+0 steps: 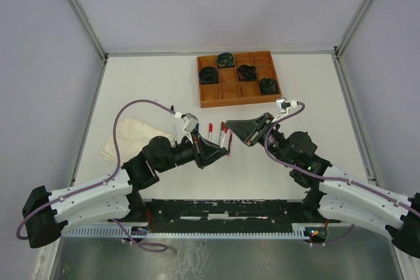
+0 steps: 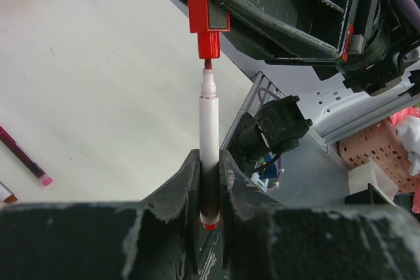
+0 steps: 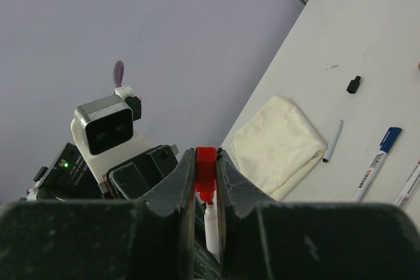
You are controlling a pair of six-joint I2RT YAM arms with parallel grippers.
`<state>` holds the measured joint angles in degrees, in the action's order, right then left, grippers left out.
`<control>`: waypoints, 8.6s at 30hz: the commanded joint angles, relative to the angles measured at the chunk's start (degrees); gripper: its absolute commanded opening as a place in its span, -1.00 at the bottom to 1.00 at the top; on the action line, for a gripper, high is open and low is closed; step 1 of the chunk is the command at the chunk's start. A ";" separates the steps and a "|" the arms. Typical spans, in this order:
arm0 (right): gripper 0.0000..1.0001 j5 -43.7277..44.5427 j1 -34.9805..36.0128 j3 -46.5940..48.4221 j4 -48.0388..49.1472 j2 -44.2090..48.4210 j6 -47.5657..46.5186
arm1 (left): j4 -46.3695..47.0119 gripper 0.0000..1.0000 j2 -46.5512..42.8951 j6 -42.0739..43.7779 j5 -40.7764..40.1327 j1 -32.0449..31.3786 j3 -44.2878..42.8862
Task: Insert the pens into the pen caps
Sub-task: Insert the pen cap onto the pen, then press the pen cap onto the pen.
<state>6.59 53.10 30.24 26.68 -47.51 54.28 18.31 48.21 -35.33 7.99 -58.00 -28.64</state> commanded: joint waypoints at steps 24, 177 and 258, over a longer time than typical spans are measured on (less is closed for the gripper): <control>-1.00 -3.65 -0.10 2.71 1.47 -0.39 1.18 | 1.73 -0.94 -1.21 2.81 -1.22 -0.15 -0.32; -0.13 17.14 13.99 40.69 -42.02 -9.63 -21.53 | -6.30 -0.94 1.42 12.13 4.24 -0.21 -19.05; -1.00 14.21 38.83 10.27 -35.58 -7.72 1.14 | -0.11 -0.94 -0.31 15.17 -7.55 -0.22 -33.03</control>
<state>45.87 84.90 44.95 9.08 -51.90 51.44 -23.66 48.97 -24.08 13.30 -60.51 -55.86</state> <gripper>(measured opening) 0.215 0.188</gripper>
